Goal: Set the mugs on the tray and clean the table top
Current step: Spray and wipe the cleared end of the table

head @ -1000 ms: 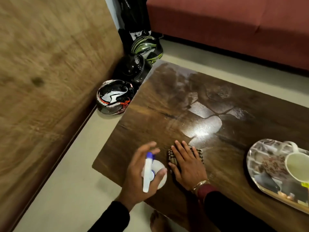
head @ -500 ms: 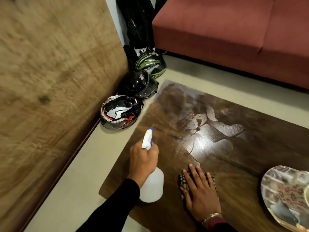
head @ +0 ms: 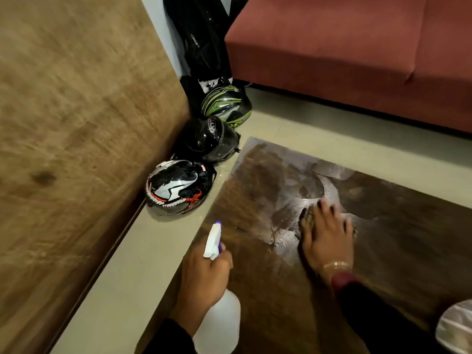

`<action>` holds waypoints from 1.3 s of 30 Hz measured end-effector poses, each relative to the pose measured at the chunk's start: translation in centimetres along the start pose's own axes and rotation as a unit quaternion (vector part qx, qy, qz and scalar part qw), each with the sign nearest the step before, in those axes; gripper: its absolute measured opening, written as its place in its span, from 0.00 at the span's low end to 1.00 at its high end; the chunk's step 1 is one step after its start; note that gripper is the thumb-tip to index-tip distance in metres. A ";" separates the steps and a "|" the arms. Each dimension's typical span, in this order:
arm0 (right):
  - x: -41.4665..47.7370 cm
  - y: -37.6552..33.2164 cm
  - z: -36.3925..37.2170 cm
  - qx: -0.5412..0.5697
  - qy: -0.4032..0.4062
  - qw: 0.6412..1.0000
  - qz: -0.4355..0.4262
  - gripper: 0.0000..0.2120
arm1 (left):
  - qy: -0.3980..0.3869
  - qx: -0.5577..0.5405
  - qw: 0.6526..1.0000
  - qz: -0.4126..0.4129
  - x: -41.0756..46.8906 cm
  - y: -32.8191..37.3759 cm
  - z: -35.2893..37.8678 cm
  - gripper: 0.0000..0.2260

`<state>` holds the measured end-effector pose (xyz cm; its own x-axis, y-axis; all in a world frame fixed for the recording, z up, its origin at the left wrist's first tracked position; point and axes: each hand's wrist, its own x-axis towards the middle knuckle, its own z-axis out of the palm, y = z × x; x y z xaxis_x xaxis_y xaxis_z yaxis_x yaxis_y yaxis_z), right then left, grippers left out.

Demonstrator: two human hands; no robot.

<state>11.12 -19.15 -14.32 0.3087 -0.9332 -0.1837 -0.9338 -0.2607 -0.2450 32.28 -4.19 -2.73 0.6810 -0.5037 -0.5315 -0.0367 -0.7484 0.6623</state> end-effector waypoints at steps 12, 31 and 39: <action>11.7 -13.0 1.7 -0.035 -0.065 0.970 -0.233 0.31 | -0.013 -0.009 1.000 0.014 2.8 0.5 0.3 0.07; 18.4 -16.9 1.5 -0.065 -0.062 0.967 -0.239 0.28 | -0.026 -0.008 0.998 0.060 3.9 2.8 -0.6 0.07; 13.6 -16.3 2.1 -0.063 -0.077 0.879 -0.465 0.27 | -0.040 -0.024 0.996 0.077 4.3 3.8 -1.3 0.07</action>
<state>30.91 -27.11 -14.82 0.9618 -0.2589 -0.0889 -0.2731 -0.9285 -0.2516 36.07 -8.68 -1.80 0.6097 -0.6454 -0.4600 -0.1007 -0.6388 0.7628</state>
